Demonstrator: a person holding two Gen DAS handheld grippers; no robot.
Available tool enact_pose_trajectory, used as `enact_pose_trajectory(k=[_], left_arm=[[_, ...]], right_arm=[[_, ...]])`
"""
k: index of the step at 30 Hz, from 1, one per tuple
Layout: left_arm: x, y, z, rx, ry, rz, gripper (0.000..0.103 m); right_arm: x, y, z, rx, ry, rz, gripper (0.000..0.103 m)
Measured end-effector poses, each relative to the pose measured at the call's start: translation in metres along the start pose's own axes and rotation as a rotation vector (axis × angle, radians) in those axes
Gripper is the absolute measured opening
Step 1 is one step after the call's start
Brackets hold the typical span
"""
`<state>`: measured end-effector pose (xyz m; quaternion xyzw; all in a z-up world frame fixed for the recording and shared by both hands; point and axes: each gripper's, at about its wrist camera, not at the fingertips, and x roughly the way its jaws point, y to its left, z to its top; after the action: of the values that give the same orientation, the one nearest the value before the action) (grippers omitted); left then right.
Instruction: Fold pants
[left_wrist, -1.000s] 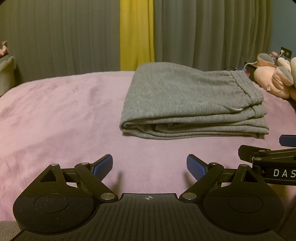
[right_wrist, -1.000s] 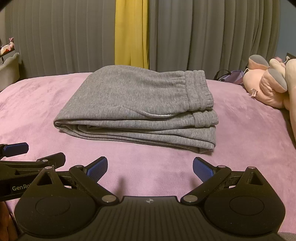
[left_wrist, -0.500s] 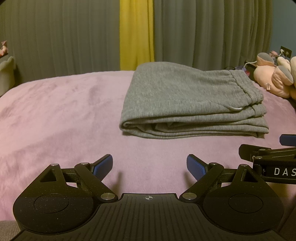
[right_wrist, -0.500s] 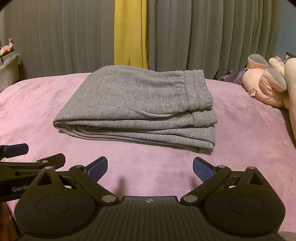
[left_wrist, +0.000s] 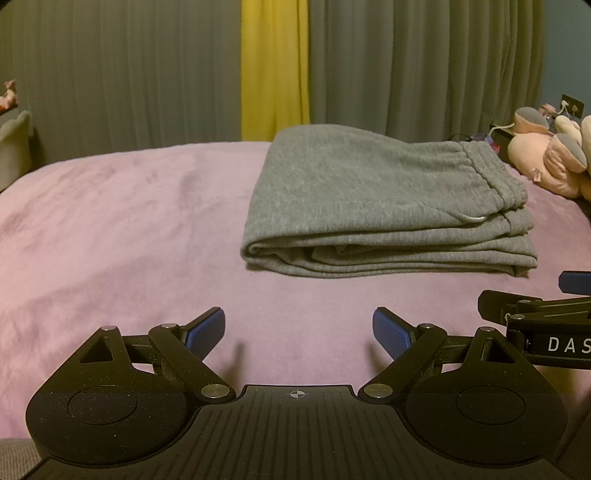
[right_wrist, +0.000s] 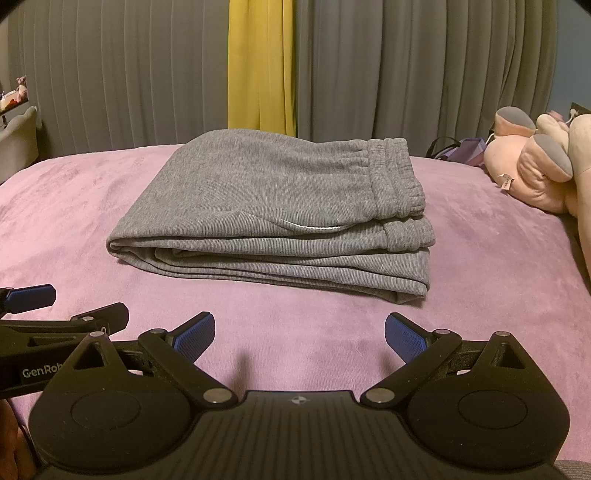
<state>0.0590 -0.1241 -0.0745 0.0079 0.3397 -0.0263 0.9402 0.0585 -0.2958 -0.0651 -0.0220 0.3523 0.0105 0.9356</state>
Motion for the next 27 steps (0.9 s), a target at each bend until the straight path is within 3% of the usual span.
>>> enact_pose_trajectory(k=[27], left_arm=[[-0.0032,0.0005,-0.0005,0.002,-0.021,-0.015,0.093]], right_arm=[[-0.0007,0.0008,-0.001,0.019,-0.003,-0.005,0.099]])
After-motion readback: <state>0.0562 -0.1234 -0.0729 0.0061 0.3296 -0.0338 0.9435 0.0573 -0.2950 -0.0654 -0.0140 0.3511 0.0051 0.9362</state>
